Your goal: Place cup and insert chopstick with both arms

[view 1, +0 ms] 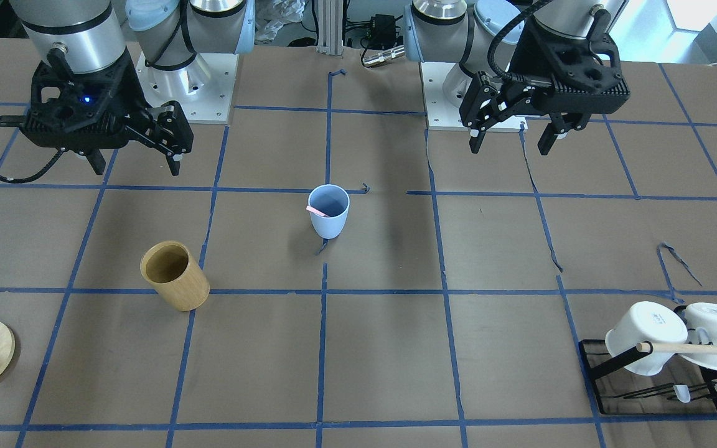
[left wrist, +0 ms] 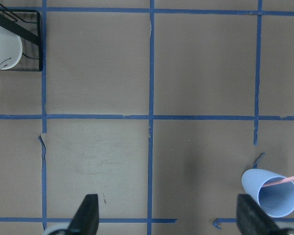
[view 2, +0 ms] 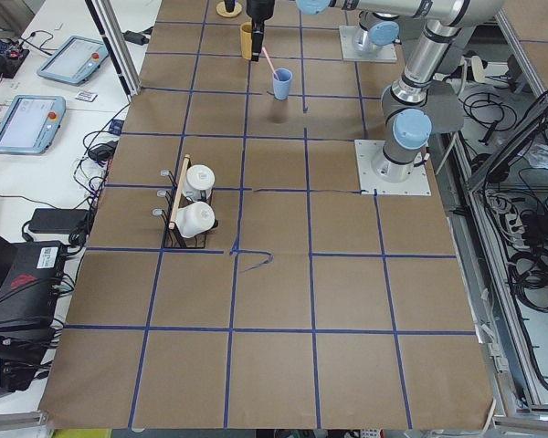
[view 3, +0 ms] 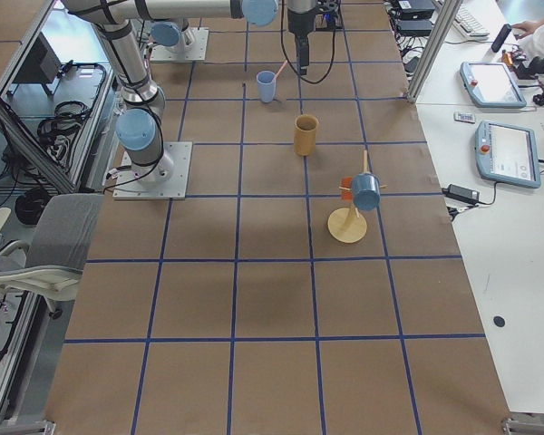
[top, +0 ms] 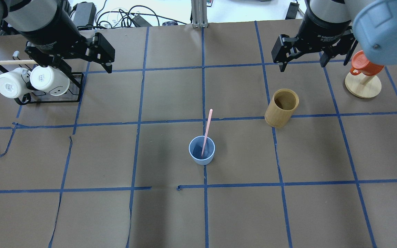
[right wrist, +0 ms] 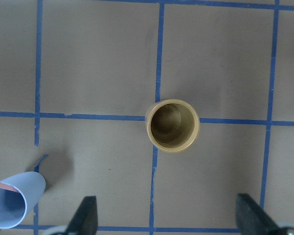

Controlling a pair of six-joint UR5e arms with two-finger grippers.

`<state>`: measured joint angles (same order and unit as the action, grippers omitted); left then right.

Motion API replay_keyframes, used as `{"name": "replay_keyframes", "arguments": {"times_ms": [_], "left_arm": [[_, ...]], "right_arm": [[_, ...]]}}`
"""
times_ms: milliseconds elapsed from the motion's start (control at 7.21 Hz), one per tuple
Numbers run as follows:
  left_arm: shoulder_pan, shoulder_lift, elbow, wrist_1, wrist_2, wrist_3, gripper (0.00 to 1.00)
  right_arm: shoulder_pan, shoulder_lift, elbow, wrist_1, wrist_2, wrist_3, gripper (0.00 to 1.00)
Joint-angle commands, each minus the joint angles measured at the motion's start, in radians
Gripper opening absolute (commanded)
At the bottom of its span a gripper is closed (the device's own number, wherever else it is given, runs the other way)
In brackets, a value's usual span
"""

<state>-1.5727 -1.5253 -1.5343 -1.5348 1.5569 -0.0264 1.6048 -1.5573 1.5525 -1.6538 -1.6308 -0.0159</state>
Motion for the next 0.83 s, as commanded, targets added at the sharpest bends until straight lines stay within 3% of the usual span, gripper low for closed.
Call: {"name": "replay_keyframes", "arguments": {"times_ms": [0,693], "left_arm": [[-0.001,-0.001,-0.001,-0.002,0.002,-0.001,1.00],[0.000,-0.001,-0.001,-0.002,0.002,-0.001,1.00]], "right_arm": [[0.000,-0.003,0.001,0.005,-0.006,0.002,1.00],[0.000,-0.004,0.017,0.005,0.002,0.008,1.00]]}}
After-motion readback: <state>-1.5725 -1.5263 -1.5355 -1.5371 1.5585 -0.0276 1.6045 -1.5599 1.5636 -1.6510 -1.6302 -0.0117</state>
